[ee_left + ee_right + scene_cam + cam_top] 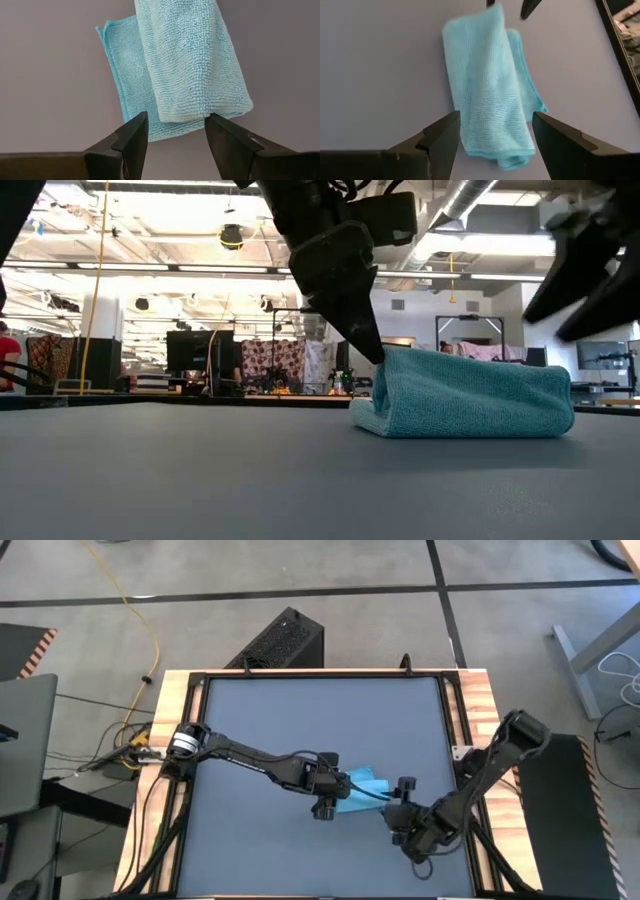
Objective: Roll towel
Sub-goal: Roll the blue microfiber towel
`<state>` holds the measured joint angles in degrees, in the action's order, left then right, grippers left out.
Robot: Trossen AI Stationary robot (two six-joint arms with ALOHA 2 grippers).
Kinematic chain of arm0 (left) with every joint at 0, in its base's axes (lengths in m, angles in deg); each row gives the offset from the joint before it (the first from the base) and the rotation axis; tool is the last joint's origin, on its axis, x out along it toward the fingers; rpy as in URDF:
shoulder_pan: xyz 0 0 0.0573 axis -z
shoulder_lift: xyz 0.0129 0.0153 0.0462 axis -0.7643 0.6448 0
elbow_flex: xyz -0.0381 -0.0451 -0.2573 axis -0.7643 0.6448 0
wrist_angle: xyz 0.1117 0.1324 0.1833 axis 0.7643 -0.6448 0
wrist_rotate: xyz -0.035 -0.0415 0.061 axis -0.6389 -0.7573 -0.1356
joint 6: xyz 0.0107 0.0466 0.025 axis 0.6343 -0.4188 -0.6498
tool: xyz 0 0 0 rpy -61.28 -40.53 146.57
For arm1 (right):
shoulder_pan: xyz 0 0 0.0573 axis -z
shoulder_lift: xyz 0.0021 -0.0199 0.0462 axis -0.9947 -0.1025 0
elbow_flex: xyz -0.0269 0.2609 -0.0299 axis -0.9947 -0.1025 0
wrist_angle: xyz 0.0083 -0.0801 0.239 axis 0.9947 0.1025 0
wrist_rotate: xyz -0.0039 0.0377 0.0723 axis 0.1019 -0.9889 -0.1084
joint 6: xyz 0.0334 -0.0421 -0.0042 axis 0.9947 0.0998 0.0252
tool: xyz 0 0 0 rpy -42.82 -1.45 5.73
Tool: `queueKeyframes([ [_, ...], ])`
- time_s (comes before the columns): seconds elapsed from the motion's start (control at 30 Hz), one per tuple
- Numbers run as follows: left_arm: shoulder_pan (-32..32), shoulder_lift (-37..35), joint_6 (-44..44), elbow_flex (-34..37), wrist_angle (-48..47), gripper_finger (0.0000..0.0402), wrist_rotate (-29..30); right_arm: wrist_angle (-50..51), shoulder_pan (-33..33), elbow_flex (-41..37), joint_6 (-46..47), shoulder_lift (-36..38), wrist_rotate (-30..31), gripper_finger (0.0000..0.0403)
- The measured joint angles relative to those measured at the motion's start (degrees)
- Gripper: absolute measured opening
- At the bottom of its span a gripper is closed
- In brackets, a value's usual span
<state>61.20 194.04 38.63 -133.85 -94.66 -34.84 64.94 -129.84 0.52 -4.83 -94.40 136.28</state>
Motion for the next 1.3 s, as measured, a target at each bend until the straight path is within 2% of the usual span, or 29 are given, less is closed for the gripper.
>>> queueKeyframes([
  [0.43, 1.05, 0.0, 2.13, 0.0, -0.52, 0.0183, -0.35, -3.09, 6.99, -0.01, -0.16, -12.6, -1.59, 0.0276],
  [0.77, 2.32, 0.0, 4.11, 0.0, -2.15, 0.0183, -0.33, -6.26, 9.59, -0.28, -0.22, -15.01, -3.77, 0.0272],
  [0.9, 2.96, -0.07, 3.07, 0.0, -2.1, 0.0183, 1.56, -7.5, 10.77, -0.28, -0.6, -14.99, -7.65, 0.0243],
  [1.07, 4.04, -1.28, -2.56, 0.02, 0.82, 0.0183, 2.45, -8.21, 11.38, -0.28, -0.68, -15.01, -9.99, 0.018],
  [1.2, 4.43, -1.2, -7.11, 0.01, 2.75, 0.0183, -3.24, -8.39, 11.77, -0.28, -1.64, -15.03, -10.6, 0.0138],
  [1.3, 4.45, -0.7, -9.04, 0.0, 4.07, 0.0183, -5.79, -8.43, 12.32, -0.28, -1.69, -15.08, -10.93, 0.0122],
])
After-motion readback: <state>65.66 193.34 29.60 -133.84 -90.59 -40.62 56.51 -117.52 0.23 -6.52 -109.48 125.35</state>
